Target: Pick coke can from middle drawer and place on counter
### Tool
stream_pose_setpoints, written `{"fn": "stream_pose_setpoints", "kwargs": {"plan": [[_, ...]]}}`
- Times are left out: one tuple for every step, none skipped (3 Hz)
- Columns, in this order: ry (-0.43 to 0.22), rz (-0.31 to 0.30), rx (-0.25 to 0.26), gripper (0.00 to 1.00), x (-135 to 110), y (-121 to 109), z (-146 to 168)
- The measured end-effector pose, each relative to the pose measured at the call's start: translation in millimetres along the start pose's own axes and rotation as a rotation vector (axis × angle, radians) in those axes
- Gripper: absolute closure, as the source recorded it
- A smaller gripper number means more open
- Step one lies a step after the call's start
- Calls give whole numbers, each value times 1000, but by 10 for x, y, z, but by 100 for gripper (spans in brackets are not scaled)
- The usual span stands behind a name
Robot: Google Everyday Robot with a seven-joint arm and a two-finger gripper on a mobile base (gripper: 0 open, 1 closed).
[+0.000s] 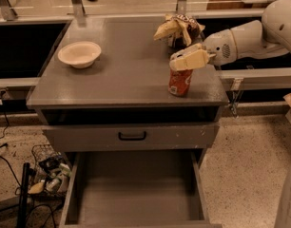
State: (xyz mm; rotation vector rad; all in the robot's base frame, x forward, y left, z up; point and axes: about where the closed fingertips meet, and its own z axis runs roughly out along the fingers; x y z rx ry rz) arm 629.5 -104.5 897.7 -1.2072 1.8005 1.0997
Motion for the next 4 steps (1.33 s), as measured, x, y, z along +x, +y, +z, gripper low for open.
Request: {"fn": "stream_pose_setpoints", "kwargs": {"plan": [[0,0,0,35,0,0,1],[0,0,0,12,0,0,1],[0,0,0,0,0,0,1],[0,0,0,0,0,0,1]]}}
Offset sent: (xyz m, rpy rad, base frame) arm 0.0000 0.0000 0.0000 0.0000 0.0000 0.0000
